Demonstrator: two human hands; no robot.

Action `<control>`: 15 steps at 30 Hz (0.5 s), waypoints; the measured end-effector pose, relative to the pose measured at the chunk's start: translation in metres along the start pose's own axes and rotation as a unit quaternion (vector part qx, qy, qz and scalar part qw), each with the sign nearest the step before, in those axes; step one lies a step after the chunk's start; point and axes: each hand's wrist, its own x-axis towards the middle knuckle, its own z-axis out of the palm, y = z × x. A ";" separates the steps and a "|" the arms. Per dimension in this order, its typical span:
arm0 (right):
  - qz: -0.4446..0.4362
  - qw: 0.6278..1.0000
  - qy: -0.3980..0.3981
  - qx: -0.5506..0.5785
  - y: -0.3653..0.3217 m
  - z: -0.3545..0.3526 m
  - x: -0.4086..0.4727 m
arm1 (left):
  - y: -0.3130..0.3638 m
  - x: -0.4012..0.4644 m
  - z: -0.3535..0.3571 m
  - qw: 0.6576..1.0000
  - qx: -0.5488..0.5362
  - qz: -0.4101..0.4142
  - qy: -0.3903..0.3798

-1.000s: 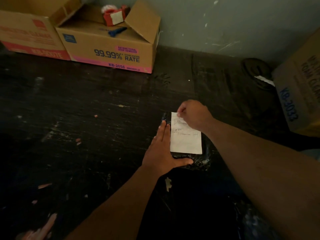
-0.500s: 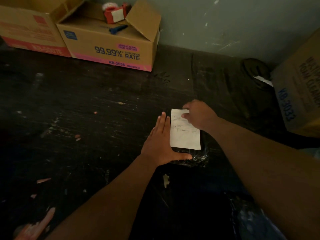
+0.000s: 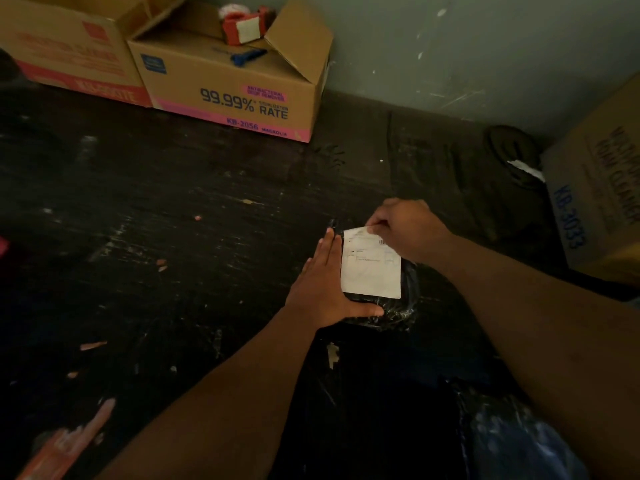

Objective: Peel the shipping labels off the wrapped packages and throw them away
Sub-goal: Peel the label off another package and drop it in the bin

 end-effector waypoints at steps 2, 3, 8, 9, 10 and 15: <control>-0.014 1.000 -0.001 -0.005 -0.001 -0.002 -0.005 | 0.001 -0.002 0.000 1.000 -0.004 0.001 -0.002; -0.020 1.000 -0.003 -0.010 -0.003 -0.003 -0.007 | 0.001 -0.002 0.000 1.000 -0.007 -0.002 -0.005; -0.028 0.999 -0.016 -0.002 -0.007 -0.009 -0.019 | 0.003 -0.004 -0.002 1.000 -0.017 -0.008 -0.004; -0.028 0.999 -0.018 0.003 -0.007 -0.009 -0.021 | 0.003 -0.004 -0.002 1.000 -0.015 -0.007 -0.002; -0.026 0.999 -0.018 0.012 -0.008 -0.010 -0.023 | 0.004 -0.004 -0.002 1.000 -0.014 -0.006 -0.001; -0.031 0.999 -0.029 0.019 -0.016 -0.016 -0.033 | 0.006 -0.003 -0.004 1.000 -0.022 -0.010 0.002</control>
